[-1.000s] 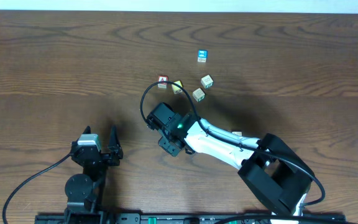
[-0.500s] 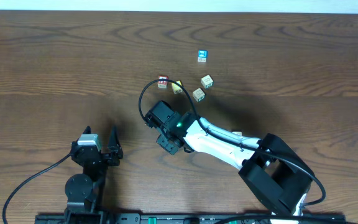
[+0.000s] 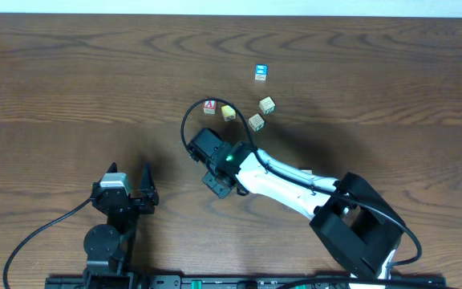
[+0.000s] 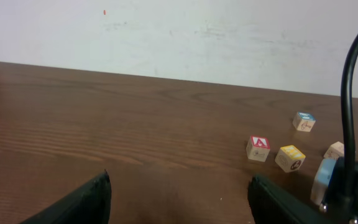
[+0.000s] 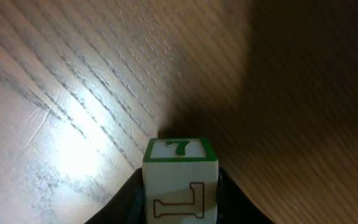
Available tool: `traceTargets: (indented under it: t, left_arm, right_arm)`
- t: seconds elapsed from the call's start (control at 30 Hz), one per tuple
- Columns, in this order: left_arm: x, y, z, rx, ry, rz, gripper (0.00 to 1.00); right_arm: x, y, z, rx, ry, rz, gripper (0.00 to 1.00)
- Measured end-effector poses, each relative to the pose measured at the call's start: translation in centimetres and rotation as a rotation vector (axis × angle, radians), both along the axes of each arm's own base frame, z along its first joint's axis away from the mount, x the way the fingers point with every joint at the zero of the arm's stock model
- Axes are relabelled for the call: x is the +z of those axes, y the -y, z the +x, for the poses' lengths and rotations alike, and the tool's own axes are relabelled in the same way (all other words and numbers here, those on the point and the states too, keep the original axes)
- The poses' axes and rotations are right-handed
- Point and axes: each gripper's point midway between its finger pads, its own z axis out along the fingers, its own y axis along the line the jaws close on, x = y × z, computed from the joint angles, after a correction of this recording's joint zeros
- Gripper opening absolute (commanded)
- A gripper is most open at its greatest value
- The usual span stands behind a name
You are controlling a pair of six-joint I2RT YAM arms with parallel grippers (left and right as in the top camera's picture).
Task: Lift 5 blocks
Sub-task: 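Lift the 7 block and carry it right toward the block row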
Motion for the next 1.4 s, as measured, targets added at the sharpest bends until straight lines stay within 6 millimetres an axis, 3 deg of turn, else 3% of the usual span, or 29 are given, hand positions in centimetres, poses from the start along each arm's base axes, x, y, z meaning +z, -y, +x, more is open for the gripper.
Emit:
traceTargets:
  t: [0.17,0.5,0.77,1.4]
  left_arm:
    - [0.0,0.0,0.0,0.000,0.000,0.000,0.71]
    - [0.0,0.0,0.0,0.000,0.000,0.000,0.71]
    - [0.0,0.0,0.0,0.000,0.000,0.000,0.71]
    - [0.0,0.0,0.0,0.000,0.000,0.000,0.71]
  right_arm:
    - [0.8,0.1,0.0,-0.064,-0.013,0.005,0.17]
    - [1.6,3.2,-1.0,-0.323,-0.046,-0.062,0.17]
    - [1.7,4.2,-0.5,-0.454,-0.011,-0.083,0.18]
    - [1.7,6.5,-1.4,-0.617,-0.015,-0.151,0.18]
